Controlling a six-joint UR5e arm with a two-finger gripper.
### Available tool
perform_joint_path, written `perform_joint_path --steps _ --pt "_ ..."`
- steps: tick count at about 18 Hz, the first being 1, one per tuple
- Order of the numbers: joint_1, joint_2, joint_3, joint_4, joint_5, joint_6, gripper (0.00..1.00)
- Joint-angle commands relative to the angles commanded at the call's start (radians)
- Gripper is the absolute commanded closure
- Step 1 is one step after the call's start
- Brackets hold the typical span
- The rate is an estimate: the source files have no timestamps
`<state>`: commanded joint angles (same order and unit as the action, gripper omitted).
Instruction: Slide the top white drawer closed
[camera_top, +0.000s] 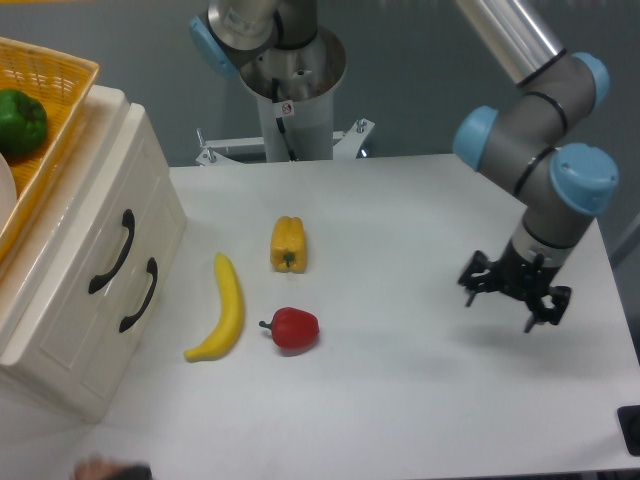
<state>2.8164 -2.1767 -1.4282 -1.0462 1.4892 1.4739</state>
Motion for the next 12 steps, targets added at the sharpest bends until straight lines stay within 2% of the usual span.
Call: perform_joint_path --steps 4,5,7,9,12 --pt "0.0 -0.014 0.055 -0.017 0.026 0.014 0.0" --pt "-0.002 -0.026 0.084 -0.035 0.031 0.016 0.0" --pt "-0.002 -0.049 0.158 -0.116 0.061 0.028 0.0" --pt "-0.002 -0.077 0.227 -0.169 0.071 0.065 0.0" --pt "-0.002 -0.109 0.279 -0.178 0.069 0.068 0.0"
